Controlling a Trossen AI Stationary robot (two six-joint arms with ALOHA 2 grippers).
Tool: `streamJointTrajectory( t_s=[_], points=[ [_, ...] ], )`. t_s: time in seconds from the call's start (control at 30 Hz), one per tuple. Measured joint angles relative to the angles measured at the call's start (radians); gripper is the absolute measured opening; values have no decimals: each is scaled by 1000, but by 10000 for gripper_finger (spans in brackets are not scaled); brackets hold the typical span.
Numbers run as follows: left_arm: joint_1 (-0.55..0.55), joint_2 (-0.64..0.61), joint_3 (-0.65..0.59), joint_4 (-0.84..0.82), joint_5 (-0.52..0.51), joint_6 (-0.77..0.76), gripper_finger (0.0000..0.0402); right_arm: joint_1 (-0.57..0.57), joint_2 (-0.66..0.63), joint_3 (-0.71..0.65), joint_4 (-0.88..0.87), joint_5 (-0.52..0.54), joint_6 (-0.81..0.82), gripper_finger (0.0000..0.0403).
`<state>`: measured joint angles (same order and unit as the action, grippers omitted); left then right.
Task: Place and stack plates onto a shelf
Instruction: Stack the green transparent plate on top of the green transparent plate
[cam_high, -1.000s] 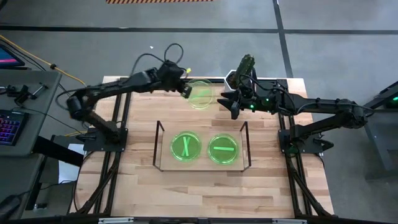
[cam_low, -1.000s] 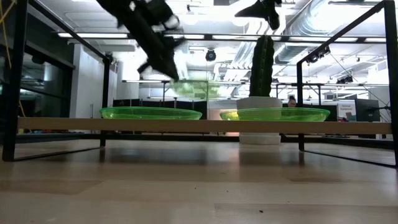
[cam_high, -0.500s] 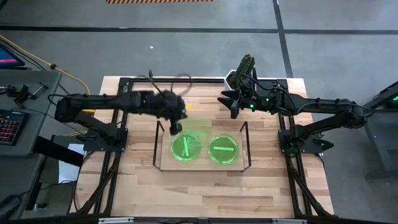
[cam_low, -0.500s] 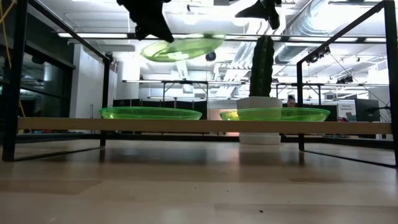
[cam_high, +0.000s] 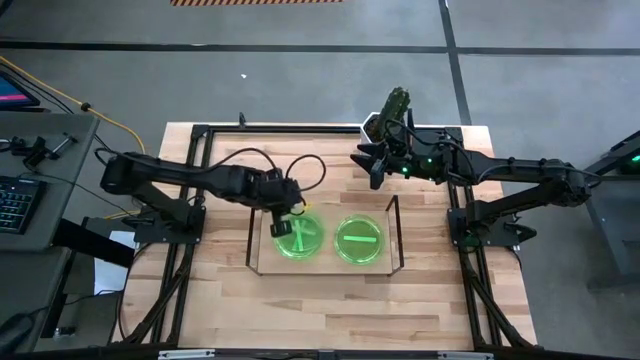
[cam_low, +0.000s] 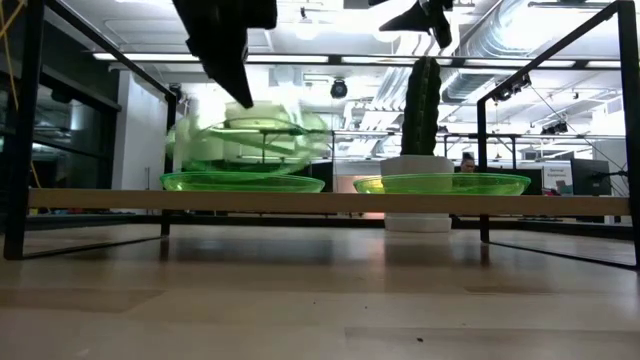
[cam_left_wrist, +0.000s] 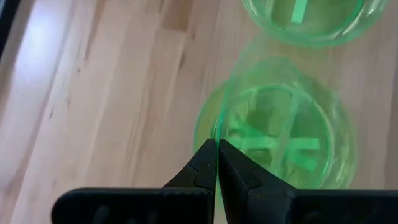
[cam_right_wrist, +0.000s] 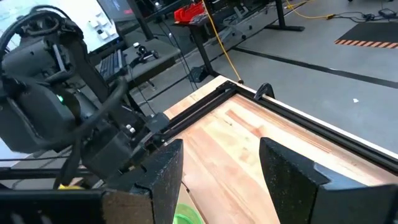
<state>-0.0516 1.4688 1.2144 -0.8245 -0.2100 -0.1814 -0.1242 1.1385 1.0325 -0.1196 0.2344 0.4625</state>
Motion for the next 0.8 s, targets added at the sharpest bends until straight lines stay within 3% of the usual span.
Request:
streamJointTrajectory(
  t_s=[0.47, 0.6, 0.8],
  points=[
    [-3, 46, -3, 23, 31, -5, 0, 0, 0, 0, -11, 2, 0, 195],
    [0, 46, -3, 51, 105, 0, 1, 0, 0, 0, -11, 6, 0, 195],
    [0, 44, -3, 62, 155, -10, 37, 0, 1, 0, -11, 6, 0, 195]
  ],
)
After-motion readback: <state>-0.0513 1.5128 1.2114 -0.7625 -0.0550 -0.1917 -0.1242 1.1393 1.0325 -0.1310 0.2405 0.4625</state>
